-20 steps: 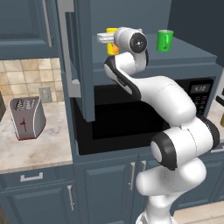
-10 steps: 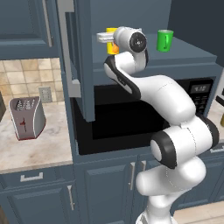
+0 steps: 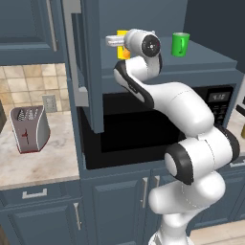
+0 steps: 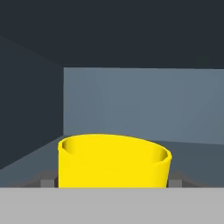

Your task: There is a tray on the dining counter. Grab the cup, mug, and pitcher and place them on the tray. The pitcher may be placed next to the tray if it cannot fit the tray.

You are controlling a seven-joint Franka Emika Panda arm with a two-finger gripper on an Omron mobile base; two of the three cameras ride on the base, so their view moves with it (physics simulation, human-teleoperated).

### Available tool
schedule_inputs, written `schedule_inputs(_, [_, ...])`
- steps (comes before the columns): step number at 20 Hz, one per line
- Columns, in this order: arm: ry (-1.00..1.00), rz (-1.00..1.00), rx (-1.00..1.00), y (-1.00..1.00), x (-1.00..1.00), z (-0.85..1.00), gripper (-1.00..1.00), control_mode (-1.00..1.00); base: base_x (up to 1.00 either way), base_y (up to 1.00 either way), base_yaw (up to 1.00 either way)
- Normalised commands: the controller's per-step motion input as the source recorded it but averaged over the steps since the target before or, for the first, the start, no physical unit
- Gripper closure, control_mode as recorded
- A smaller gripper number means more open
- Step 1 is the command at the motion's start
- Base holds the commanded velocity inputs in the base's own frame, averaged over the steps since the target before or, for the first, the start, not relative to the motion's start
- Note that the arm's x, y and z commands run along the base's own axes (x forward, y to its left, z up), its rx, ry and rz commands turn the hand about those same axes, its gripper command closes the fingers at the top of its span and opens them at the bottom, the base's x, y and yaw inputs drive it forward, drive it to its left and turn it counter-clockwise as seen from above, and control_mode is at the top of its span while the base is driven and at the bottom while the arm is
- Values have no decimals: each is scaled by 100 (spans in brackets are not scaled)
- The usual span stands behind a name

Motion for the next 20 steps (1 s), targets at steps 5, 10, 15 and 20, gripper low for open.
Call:
schedule_inputs(5, [0,0,0,0,0,0,100,-100,0,0,0])
schedule_inputs(10, [-2,0,0,0,-12,2,100,-100,0,0,0])
schedule_inputs(15, [-7,1,-1,0,-36,2,100,-100,0,0,0])
schedule_inputs(20, [-4,2,0,-5,-45,0,100,-100,0,0,0])
